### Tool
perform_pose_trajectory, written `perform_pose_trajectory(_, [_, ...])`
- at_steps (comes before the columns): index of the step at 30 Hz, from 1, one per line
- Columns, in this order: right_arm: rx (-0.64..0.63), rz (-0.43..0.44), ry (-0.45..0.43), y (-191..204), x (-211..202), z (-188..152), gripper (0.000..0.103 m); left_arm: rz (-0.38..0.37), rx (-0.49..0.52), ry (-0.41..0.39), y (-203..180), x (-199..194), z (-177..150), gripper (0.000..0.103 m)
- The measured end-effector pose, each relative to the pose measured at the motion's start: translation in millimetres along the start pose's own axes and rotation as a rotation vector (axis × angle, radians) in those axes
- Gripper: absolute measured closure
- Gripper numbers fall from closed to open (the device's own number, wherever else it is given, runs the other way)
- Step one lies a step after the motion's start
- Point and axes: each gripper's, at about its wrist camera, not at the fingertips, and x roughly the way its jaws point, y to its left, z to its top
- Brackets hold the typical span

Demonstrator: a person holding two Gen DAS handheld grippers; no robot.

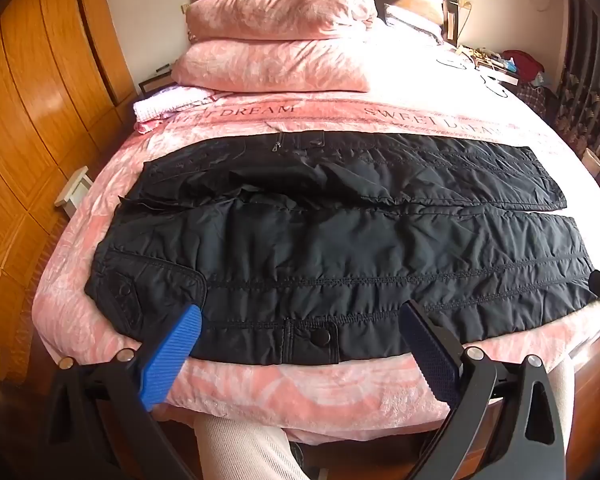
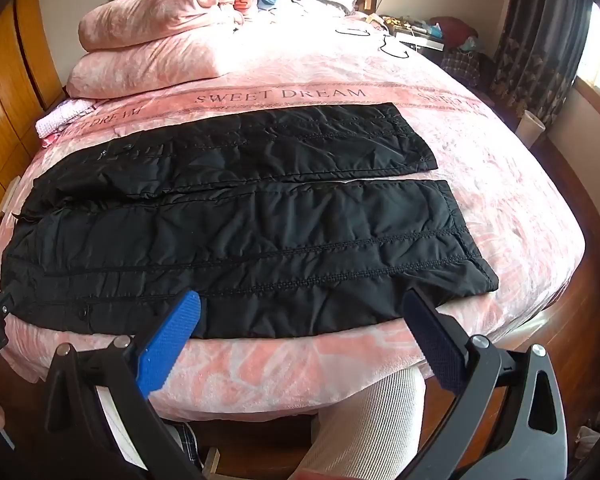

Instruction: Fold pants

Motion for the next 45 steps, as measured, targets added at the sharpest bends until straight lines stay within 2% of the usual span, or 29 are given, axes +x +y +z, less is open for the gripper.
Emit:
perform_pose_trajectory(23, [0.005,0.009,0.000,0.4,-3.3,5.0,0.002,0.003,0.004,0.002,-9.2,0.7,2.4,0.004])
perform_pose_trajectory(45, [0.009,0.014,0.004,-0.3,1.5,3.2,0.002,0.000,0.004,0.011,-2.1,5.6,0.8,0.004])
